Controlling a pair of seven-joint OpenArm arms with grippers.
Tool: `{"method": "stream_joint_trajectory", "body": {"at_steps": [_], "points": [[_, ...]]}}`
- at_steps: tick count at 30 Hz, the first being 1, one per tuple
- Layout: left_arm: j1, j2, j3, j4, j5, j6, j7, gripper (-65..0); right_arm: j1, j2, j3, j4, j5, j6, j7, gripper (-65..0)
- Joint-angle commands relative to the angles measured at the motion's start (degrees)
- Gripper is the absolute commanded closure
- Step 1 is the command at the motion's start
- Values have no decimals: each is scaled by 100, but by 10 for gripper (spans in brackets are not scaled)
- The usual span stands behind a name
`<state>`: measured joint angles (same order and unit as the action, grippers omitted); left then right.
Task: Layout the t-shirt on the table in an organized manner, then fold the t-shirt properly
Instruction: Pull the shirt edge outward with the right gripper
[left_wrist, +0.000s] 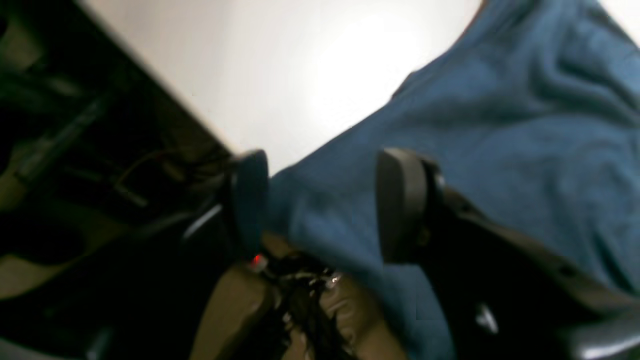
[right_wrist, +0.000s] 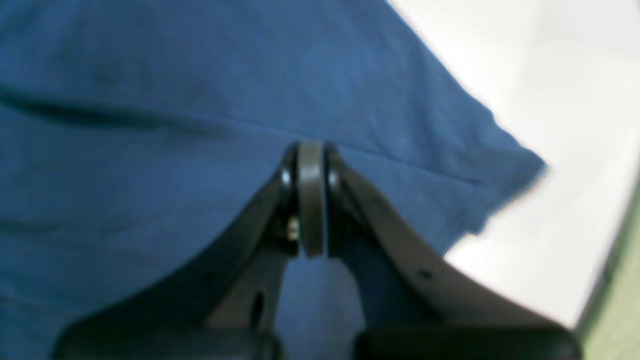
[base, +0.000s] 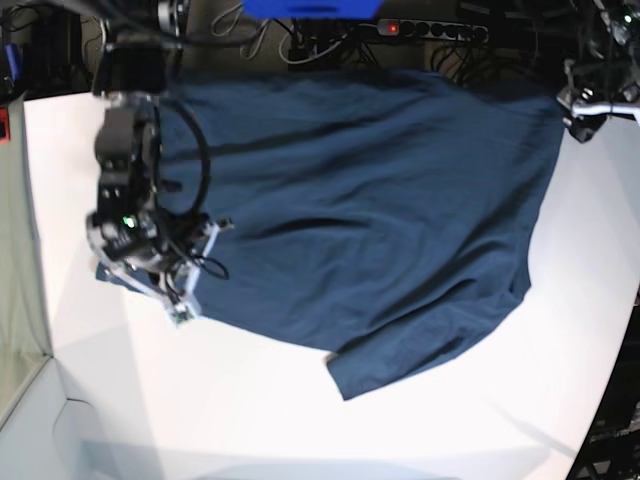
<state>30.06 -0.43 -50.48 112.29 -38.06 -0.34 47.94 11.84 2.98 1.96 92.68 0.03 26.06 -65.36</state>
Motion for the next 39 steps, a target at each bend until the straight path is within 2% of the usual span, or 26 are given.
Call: {"method": "stream_joint_trajectory", "body": {"at_steps": [1,4,8,18,20,22,24,26,29,31,34,36,39], "points": [[13,-41,-29,125,-31,-6,-69,-334,307,23,11,-218,19,-17,123,0],[-4,-32,-11,160,-31,-6,-69,-334,790,23,20,-1229,19,-17,299,0],[40,-32,-29,151,-31,-6,-69,-334,1151,49,29,-2407,1,-17,941,0],[128,-32,-258,151,-22,-6,-78,-334,2109,594,64,-4693,-8,-88,2884,0],[128,-32,-266,169,-22,-6,-78,-334,2293,664,64,-4948,-8,-369,3209,0],[119,-41,-266,178,-22,-6,-78,-334,2399,717,64,-4992,-8,-817,3420,0],[110,-50,-266,186,-31,-6,-78,-334,2478,752,64,-4956,10,-1037,3446,0],[66,-76,-266,266,-49,-6,-78,-334,2566,752,64,-4640,19,-1055,3332,0],[-4,-102,-275,274,-418,-6,-78,-334,2487,743,152,-3761,27,-1055,2796,0],[-13,-252,-275,248,-717,-6,-78,-334,2320,717,319,-2961,27,-1055,2303,0],[-233,-454,-258,178,-901,-6,-78,-334,1959,488,380,-1712,27,-1055,1539,0],[-540,-472,-240,2,-761,3,-78,-334,1608,357,363,-948,27,-1055,1160,0],[-1165,-472,-231,-438,-488,3,-69,-333,869,23,345,19,27,-1055,906,0]]}}
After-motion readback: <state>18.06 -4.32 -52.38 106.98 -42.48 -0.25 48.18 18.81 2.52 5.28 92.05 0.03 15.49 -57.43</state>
